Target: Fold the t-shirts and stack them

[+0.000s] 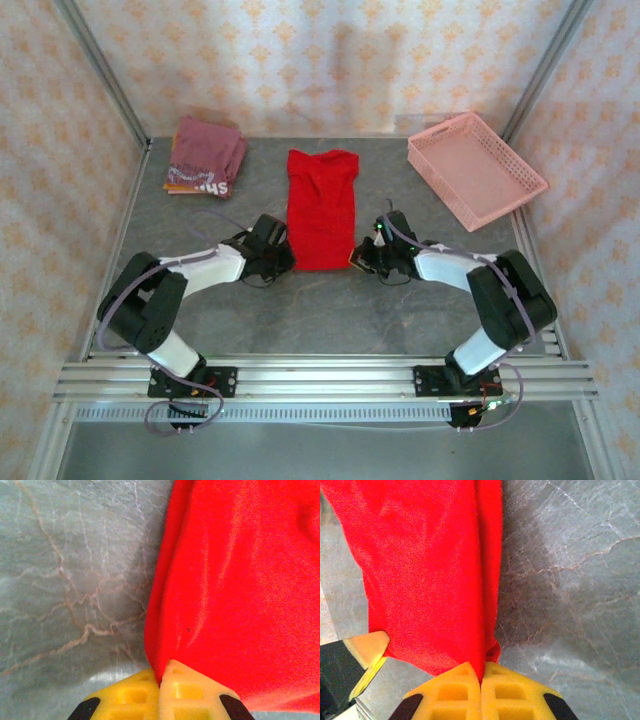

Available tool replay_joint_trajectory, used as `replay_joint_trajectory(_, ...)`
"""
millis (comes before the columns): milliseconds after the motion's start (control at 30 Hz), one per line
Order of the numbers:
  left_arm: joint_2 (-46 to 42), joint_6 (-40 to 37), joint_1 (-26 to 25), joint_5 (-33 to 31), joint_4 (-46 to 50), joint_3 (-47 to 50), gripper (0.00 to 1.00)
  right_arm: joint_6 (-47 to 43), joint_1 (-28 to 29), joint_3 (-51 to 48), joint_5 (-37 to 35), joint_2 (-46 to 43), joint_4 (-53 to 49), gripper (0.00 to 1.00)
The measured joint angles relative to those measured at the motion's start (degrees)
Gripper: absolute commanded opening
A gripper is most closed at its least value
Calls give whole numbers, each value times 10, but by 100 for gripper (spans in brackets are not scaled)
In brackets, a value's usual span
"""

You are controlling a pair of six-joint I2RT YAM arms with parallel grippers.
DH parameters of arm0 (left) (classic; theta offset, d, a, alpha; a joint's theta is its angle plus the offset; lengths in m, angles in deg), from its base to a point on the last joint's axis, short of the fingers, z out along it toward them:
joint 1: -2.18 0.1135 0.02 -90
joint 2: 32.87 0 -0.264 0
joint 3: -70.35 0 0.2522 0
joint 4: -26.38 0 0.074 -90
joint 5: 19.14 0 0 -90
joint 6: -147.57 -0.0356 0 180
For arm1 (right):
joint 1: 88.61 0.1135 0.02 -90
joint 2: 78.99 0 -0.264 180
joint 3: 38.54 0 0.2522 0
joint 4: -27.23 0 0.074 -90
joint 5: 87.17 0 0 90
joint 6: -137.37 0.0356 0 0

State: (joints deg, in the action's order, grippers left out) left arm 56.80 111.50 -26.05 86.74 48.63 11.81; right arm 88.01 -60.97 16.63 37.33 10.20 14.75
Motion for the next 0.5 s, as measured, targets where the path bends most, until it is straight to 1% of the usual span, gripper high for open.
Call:
replay_joint_trajectory(100, -28, 0, -15, -5, 24, 4, 0, -2, 15, -16, -4, -30, -16, 0)
replay_joint_trajectory(200, -57, 2, -41, -16, 43, 23, 0, -1, 43, -43, -15, -70, -43, 0)
replay_joint_trajectory(367, -116, 27, -105, -31, 97, 59, 0, 23, 89, -96, -31, -171, -95, 0)
replay_joint_trajectory(500, -165, 59, -154, -44, 139, 74, 0, 48, 129, -108, -48, -245, -148, 0)
